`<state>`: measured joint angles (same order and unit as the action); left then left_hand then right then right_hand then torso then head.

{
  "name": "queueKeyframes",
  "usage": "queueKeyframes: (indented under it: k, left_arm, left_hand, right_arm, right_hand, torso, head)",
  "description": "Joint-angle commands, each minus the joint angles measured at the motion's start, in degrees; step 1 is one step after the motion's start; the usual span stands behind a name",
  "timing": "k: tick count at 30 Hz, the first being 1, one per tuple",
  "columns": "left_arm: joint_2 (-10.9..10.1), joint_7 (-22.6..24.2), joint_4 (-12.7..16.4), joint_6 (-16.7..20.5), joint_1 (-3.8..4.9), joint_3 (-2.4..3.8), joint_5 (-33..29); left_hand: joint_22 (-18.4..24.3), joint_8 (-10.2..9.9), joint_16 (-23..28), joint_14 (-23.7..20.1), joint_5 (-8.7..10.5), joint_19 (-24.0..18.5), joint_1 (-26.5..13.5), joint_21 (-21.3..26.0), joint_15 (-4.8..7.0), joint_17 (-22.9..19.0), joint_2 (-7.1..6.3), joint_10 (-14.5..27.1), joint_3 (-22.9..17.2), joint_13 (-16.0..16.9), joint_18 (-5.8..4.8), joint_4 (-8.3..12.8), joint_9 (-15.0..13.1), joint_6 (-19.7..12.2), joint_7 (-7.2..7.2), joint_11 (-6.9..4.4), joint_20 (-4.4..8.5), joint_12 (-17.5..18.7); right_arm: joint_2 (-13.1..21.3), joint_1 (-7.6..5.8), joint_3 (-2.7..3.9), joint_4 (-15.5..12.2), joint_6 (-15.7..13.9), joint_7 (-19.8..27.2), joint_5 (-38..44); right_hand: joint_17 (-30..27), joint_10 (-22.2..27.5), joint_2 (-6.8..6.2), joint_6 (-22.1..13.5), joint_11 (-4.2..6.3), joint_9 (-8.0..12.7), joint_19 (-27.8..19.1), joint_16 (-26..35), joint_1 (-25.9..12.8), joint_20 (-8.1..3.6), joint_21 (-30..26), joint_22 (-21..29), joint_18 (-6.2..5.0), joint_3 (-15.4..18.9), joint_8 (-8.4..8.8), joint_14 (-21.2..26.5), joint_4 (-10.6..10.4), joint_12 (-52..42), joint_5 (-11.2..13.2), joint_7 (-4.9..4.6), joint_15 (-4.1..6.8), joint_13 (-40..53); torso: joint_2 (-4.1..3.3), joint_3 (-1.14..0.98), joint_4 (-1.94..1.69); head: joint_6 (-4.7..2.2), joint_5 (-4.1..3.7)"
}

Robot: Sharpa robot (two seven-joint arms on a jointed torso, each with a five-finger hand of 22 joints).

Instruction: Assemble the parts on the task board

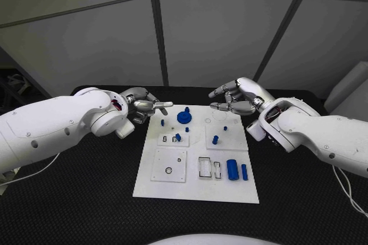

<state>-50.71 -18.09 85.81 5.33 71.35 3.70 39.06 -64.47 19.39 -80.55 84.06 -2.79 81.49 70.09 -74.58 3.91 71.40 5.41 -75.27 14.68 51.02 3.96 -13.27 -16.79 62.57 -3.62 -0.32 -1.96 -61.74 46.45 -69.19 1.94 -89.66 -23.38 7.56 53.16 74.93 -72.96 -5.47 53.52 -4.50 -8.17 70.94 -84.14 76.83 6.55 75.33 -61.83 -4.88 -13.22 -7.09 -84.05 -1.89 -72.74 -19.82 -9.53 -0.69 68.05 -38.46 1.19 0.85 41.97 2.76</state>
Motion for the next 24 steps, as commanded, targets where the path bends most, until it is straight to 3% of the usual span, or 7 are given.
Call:
queueKeyframes:
  k: [1, 4, 6, 11, 17, 20, 24]
  left_arm:
    - [1.1, -9.5, -0.6, -4.9, 0.57, -0.56, 7.6]
    - [2.6, -11.8, -1.6, -5.7, 1.33, -1.62, 8.5]
    - [3.7, -13.3, -2.4, -5.9, 1.91, -2.48, 9.2]
    - [5.5, -16.2, -3.4, -7.6, 2.65, -3.8, 10.0]
    - [7.6, -18.8, -4.3, -9.8, 3.62, -5.89, 10.3]
    - [8.4, -19.4, -4.7, -10.3, 3.91, -6.52, 10.4]
    - [9.2, -19.8, -5.0, -10.9, 4.13, -6.91, 10.4]
  left_hand:
    - [-0.5, 0.6, -0.3, 1.9, -0.03, -0.2, -0.8, -0.4, 0.28, 0.1, -0.12, 0.4, 0.5, 0.7, 0.62, -0.6, -1.0, -0.8, -0.04, -0.34, 0.07, -0.6]
    - [-0.3, 1.0, -0.3, 1.9, 0.03, -0.6, -1.1, -0.3, 0.28, 0.2, -0.25, 1.0, 1.1, 0.4, 0.7, -1.1, -1.7, -1.3, -0.06, -0.3, 0.05, -0.4]
    - [-0.3, 1.3, -0.3, 1.9, 0.05, -0.8, -1.3, -0.3, 0.27, 0.3, -0.37, 1.4, 1.5, 0.4, 0.73, -1.6, -2.2, -1.7, -0.05, -0.25, 0.04, -0.3]
    - [3.1, 1.4, -0.3, 1.8, 0.05, -2.1, -1.1, 1.8, 0.28, 0.3, -0.37, 2.5, 1.8, -1.2, 1.41, -1.7, -2.7, -2.3, -0.14, -0.19, 0.05, 1.0]
    - [-0.7, 1.8, -0.3, 1.8, 0.04, 0.1, -0.2, -0.5, 0.23, 0.4, -0.08, 4.2, 2.0, -2.9, 0.71, -1.6, -3.8, -3.5, -0.36, -0.02, 0.09, 2.6]
    - [-2.1, 2.0, -0.3, 1.9, 0.04, 0.8, -0.1, -1.3, 0.23, 0.4, 0.0, 4.3, 2.1, -2.8, 0.47, -1.7, -4.2, -3.8, -0.37, -0.01, 0.14, 2.6]
    - [-2.6, 2.2, -0.2, 1.8, 0.04, 1.1, -0.1, -1.6, 0.25, 0.4, 0.08, 4.1, 2.2, -2.3, 0.37, -1.8, -4.5, -3.8, -0.33, -0.03, 0.18, 2.2]
  right_arm:
    - [-0.3, -0.3, 0.05, 0.7, -1.0, 1.0, -3.7]
    - [-0.4, -0.41, 0.08, 1.2, -1.1, 0.8, -3.9]
    - [-0.5, -0.47, 0.09, 1.6, -1.1, 0.7, -3.9]
    - [-0.7, -0.52, 0.09, 2.1, -1.2, 0.3, -4.0]
    - [-1.0, -0.53, 0.09, 2.6, -1.2, -0.2, -3.5]
    - [-1.2, -0.53, 0.09, 2.7, -1.2, -0.5, -3.2]
    - [-1.4, -0.53, 0.09, 2.9, -1.1, -0.7, -3.0]
  right_hand:
    - [2.1, 0.3, 0.33, 0.5, -0.02, -0.1, -0.4, 0.2, 0.0, 0.16, -0.3, 0.1, -0.99, 0.0, -0.32, -2.8, -0.3, 0.1, -0.3, -0.01, 0.38, 0.0]
    - [2.0, 0.3, 0.3, 0.5, -0.01, -0.1, -0.5, 0.3, 0.0, 0.15, -0.4, 0.2, -1.01, 0.0, -0.33, -2.8, -0.3, 0.2, -0.4, 0.0, 0.39, -0.1]
    - [2.0, 0.4, 0.29, 0.5, 0.0, -0.1, -0.5, 0.3, 0.0, 0.13, -0.4, 0.2, -1.01, 0.0, -0.34, -2.8, -0.3, 0.3, -0.5, 0.0, 0.4, -0.2]
    - [1.8, 0.4, 0.27, 0.5, 0.01, -0.1, -0.6, 0.4, 0.1, 0.12, -0.6, 0.4, -1.06, 0.0, -0.35, -2.7, -0.3, 0.3, -0.6, 0.01, 0.41, -0.3]
    - [1.7, 0.3, 0.23, 0.4, 0.03, -0.1, -0.7, 0.5, 0.0, 0.09, -0.7, 0.6, -1.09, 0.0, -0.37, -2.7, -0.4, 0.4, -0.9, 0.03, 0.44, -0.3]
    - [1.7, 0.3, 0.21, 0.4, 0.04, -0.1, -0.7, 0.5, 0.0, 0.07, -0.8, 0.7, -1.09, 0.1, -0.39, -2.7, -0.4, 0.4, -1.1, 0.03, 0.45, -0.3]
    - [1.7, 0.3, 0.2, 0.5, 0.05, -0.1, -0.7, 0.5, 0.0, 0.06, -0.8, 0.7, -1.09, 0.1, -0.41, -2.7, -0.4, 0.4, -1.2, 0.04, 0.46, -0.3]
  torso:
    - [0.14, -0.18, 0.0]
    - [0.1, -0.01, -0.02]
    - [0.09, -0.02, -0.04]
    - [0.04, -0.01, -0.06]
    - [-0.05, 0.05, -0.04]
    - [-0.01, 0.02, -0.06]
    - [-0.05, 0.0, -0.04]
  head:
    - [0.05, 0.05]
    - [0.04, 0.01]
    - [0.07, 0.0]
    - [0.18, -0.05]
    - [0.49, 0.16]
    - [0.6, 0.19]
    - [0.73, 0.22]
